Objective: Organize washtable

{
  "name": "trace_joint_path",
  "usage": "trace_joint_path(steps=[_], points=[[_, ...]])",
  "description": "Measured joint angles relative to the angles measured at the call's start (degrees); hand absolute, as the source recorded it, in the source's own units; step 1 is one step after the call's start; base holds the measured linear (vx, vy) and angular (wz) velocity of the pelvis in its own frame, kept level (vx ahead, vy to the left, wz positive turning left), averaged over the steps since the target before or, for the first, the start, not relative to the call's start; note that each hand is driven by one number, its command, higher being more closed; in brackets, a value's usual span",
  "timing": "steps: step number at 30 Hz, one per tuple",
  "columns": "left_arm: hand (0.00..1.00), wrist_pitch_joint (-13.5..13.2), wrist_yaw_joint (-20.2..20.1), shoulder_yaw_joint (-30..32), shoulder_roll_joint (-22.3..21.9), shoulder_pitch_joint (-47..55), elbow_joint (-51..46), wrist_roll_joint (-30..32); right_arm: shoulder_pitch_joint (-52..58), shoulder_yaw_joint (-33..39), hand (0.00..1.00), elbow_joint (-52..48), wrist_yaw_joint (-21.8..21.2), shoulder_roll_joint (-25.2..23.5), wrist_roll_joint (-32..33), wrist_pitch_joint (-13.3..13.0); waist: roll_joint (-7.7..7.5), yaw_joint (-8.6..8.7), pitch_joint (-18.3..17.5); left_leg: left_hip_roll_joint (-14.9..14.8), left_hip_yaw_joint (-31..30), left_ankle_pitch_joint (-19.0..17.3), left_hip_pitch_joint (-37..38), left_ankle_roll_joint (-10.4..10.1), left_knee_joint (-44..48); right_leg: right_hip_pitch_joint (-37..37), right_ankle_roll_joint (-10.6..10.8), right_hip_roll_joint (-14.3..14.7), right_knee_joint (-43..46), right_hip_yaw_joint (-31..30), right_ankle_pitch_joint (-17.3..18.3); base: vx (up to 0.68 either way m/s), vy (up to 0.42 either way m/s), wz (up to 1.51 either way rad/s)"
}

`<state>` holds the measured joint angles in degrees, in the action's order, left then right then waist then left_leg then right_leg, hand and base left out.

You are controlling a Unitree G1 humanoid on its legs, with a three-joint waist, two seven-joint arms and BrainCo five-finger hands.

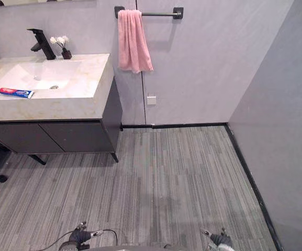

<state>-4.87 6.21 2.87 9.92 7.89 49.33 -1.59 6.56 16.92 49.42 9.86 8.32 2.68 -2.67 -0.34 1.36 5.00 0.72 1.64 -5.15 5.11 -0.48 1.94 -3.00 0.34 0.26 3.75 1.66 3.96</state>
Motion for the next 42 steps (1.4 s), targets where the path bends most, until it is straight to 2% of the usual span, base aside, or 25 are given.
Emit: trace_joint_path(steps=[4, 9, 16, 17, 19, 23, 27, 28, 29, 30, 31, 34, 36, 37, 38, 39, 40, 41, 42], points=[[0.0, -0.7, -0.7, -0.6, 1.5, 1.2, -4.9, 0.0, 0.1, -2.6, 0.0, -4.5, -0.5, 2.3, -3.3, -1.5, -0.31, 0.72, 0.8, 0.3, 0.1, 0.0, 1.6, 0.0, 0.0, -2.2, 0.2, -0.3, -1.3, 0.0, -0.1, 0.04, 0.006, -0.01], [0.0, -1.7, -2.4, -1.9, 2.3, 1.1, -7.9, 0.0, -0.2, -6.2, 0.0, -5.8, -3.0, 3.3, -5.1, -1.5, 0.33, 0.9, 1.2, 0.3, 0.1, 0.0, 1.8, 0.0, 0.0, -2.9, 0.6, -0.4, -2.0, 0.1, -0.4, 0.01, 0.002, 0.0], [0.0, -2.1, -2.5, -3.4, 2.4, 2.3, -11.1, 0.0, -0.5, -8.9, 0.0, -6.0, -3.9, 3.6, -5.7, -1.5, 0.11, 0.98, 2.3, 0.2, 0.7, -0.2, 0.5, 0.1, 0.0, -1.1, 0.5, -0.3, -2.2, -0.4, -0.3, -0.03, -0.009, -0.03], [0.0, -2.1, -2.5, -3.4, 2.4, 2.4, -11.8, 0.0, -0.7, -9.0, 0.0, -6.4, -3.9, 3.7, -5.7, -1.5, 0.3, 0.97, 2.3, 0.0, 1.5, -0.9, -0.6, 1.1, 0.2, 0.2, 0.5, -0.1, -2.1, -0.6, -0.3, -0.04, 0.002, -0.16], [0.0, -2.1, -2.4, -3.3, 2.4, 2.7, -13.0, -0.1, -0.7, -9.0, 0.0, -7.7, -3.9, 3.6, -5.7, -1.4, 0.25, 0.75, 2.8, -0.1, 2.5, -1.3, -2.0, 1.2, 0.8, 1.3, 0.7, 0.0, -1.8, -1.6, -0.6, -0.01, 0.019, -0.25], [0.0, -2.0, -2.3, -3.2, 2.4, 3.4, -13.7, -0.1, -1.8, -9.0, 0.0, -8.1, -3.5, 4.0, -5.6, -1.4, 0.67, 0.69, 3.0, -0.6, 5.2, -5.0, -4.3, 1.8, 5.5, 3.3, 1.4, 0.3, -0.2, -4.2, -0.1, 0.02, 0.058, -0.37], [0.0, -2.0, -2.2, -3.1, 2.5, 2.8, -17.5, -0.1, -2.9, -9.0, 0.0, -8.6, -3.0, 4.2, -5.6, -1.1, 0.73, 0.78, 3.8, 0.2, 7.1, -9.3, -7.2, 3.2, 11.5, 10.8, 3.4, -0.6, 14.4, -5.7, 6.7, 0.06, 0.076, -0.24], [0.0, -2.0, -2.1, -3.1, 2.5, 2.0, -18.0, -0.1, -2.8, -9.0, 0.0, -9.6, -2.5, 4.1, -5.6, -0.8, 0.68, 0.65, 4.9, 0.6, 7.3, -10.9, -6.7, 3.7, 12.9, 14.2, 4.5, -1.1, 23.4, -5.4, 8.6, 0.12, 0.093, -0.09], [0.0, -2.0, -1.8, -3.2, 2.8, 1.4, -18.3, -0.1, -2.8, -9.0, 0.0, -10.7, -2.4, 4.1, -5.6, -0.7, 0.57, 0.98, 6.0, 1.2, 7.0, -12.3, -5.2, 4.4, 13.3, 18.3, 4.7, -1.8, 33.6, -4.3, 8.9, 0.11, 0.072, -0.04], [0.0, -1.9, -1.7, -3.2, 3.0, 0.9, -18.3, -0.1, -2.8, -9.0, 0.0, -10.8, -2.4, 4.0, -5.6, -0.7, 0.25, 1.07, 6.3, 1.6, 7.0, -12.8, -4.2, 4.8, 13.3, 19.9, 4.2, -2.4, 37.4, -3.4, 9.8, 0.21, 0.07, -0.04], [0.0, -1.8, -1.0, -3.3, 3.2, 0.8, -18.3, -0.1, -2.6, -9.0, 0.0, -11.2, -2.3, 4.2, -5.5, -0.7, -0.16, 1.05, 6.5, 1.9, 6.8, -14.7, -1.9, 4.8, 13.4, 22.6, 3.7, -2.6, 39.9, -1.7, 12.5, 0.22, 0.053, -0.05], [0.0, -1.8, -0.8, -3.3, 3.3, -1.0, -18.3, -0.2, -2.8, -9.0, 0.0, -12.3, -2.3, 5.2, -5.5, -0.7, 0.19, 1.66, 6.9, 1.3, 4.8, -15.1, 0.6, 5.0, 12.4, 26.0, 3.3, -1.9, 33.7, 0.8, 12.5, 0.39, 0.012, 0.3], [0.0, -1.8, -0.6, -3.4, 3.1, -2.8, -18.3, -0.2, -3.2, -9.0, 0.0, -12.6, -2.3, 6.6, -5.5, -0.7, 1.22, 3.11, 7.6, -0.2, 2.7, -15.1, 2.3, 4.7, 11.4, 28.2, 2.6, -0.8, 25.2, 2.0, 9.3, 0.46, -0.061, 0.62], [0.0, -1.8, -0.5, -3.4, 3.2, -3.2, -18.5, -0.3, -3.3, -9.0, 0.0, -12.7, -2.3, 7.3, -5.5, -0.7, 1.53, 3.66, 7.8, -0.9, 1.6, -15.5, 4.3, 3.1, 10.0, 29.3, 1.9, -0.1, 19.8, 2.6, 4.8, 0.44, -0.069, 0.6], [0.0, -1.8, 0.0, -3.5, 3.2, -3.1, -18.5, -0.3, -3.1, -9.0, 0.0, -12.8, -2.3, 7.8, -5.5, -0.7, 1.43, 4.34, 7.7, -1.3, 0.5, -16.5, 6.1, 1.1, 9.9, 29.3, 0.2, 0.0, 18.5, 2.9, -2.7, 0.6, -0.115, 0.53], [0.0, -1.8, 0.2, -3.5, 2.9, -3.2, -18.3, -0.3, -3.1, -8.9, 0.0, -12.8, -2.2, 8.2, -5.5, -0.7, 2.08, 4.36, 7.8, -2.0, -0.1, -17.0, 7.0, 0.2, 10.3, 29.1, -1.2, -0.1, 20.0, 3.2, -3.9, 0.5, -0.11, 0.26], [0.0, -1.9, 0.2, -3.5, 2.5, -3.3, -18.3, -0.5, -3.3, -8.6, 0.0, -12.8, -2.3, 8.3, -5.5, -0.6, 3.25, 4.16, 7.6, -3.4, -0.2, -16.5, 6.6, -1.0, 11.8, 29.7, -2.6, 0.5, 22.7, 4.4, -2.2, 0.72, -0.196, 0.2], [0.0, -1.9, 0.2, -3.5, 2.4, -3.6, -18.4, -0.5, -3.6, -8.9, 0.0, -14.0, -2.4, 8.0, -5.5, -0.6, 3.3, 4.25, 7.7, -3.6, 0.0, -13.6, 4.3, -4.0, 18.4, 28.7, -3.0, 0.5, 24.9, 4.9, 1.6, 0.7, -0.213, 0.17], [0.0, -1.8, 0.1, -3.4, 1.9, -3.6, -18.3, -0.6, -3.5, -9.5, 0.0, -14.7, -2.4, 7.8, -5.5, -0.6, 3.49, 4.31, 7.9, -3.8, 0.0, -10.4, 1.4, -3.9, 27.0, 26.1, -3.4, 0.6, 24.7, 5.3, 3.2, 0.58, -0.183, 0.26]])
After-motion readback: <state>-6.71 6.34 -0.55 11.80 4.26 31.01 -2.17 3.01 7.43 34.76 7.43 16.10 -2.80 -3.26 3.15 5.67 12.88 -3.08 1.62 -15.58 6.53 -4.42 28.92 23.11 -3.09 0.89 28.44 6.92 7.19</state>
